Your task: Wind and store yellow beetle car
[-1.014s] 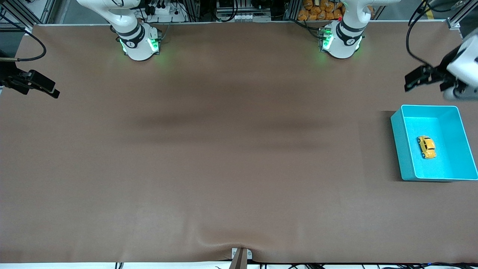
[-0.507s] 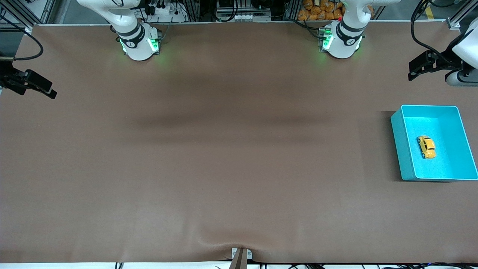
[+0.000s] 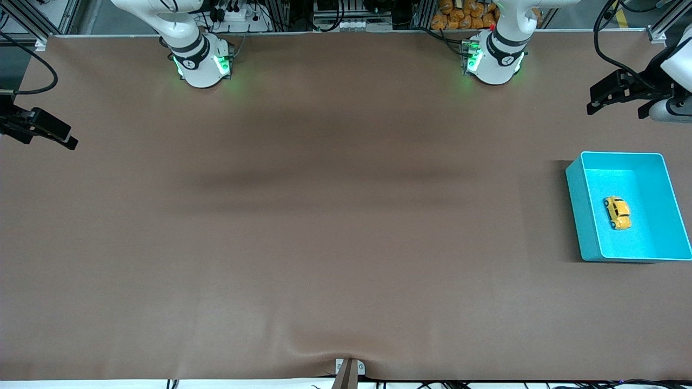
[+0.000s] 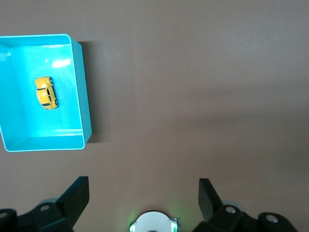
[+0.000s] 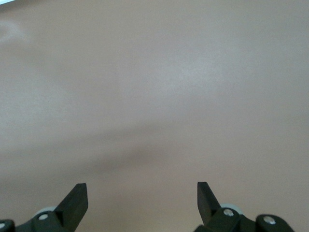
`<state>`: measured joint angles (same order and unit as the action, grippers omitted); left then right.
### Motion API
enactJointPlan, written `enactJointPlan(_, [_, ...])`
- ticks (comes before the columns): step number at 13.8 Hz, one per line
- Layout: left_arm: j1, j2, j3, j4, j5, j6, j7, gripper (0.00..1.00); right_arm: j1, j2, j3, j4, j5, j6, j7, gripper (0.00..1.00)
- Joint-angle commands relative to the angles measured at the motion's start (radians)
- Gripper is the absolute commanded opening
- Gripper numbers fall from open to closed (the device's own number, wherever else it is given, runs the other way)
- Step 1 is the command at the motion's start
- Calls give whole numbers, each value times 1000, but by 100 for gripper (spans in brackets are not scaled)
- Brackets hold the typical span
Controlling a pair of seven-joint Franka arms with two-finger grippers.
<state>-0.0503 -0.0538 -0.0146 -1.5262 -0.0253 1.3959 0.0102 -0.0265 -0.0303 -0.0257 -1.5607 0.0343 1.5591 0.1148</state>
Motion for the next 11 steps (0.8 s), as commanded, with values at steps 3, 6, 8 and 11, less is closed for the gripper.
enactJointPlan(3, [-3,2,-1,12,7,-12,-6,100,-13,23,15,36,-14,-16,10,100])
enactJointPlan(6, [-2,0,-4,12,11,-12,-16,100,-13,24,15,34,-13,-11,13,100])
enactJointPlan(8, [0,0,-4,12,19,-12,-18,100,-12,24,16,34,-11,-11,13,100])
enactJointPlan(11, [0,-1,-5,12,27,-12,-18,100,-16,24,16,34,-10,-10,13,100])
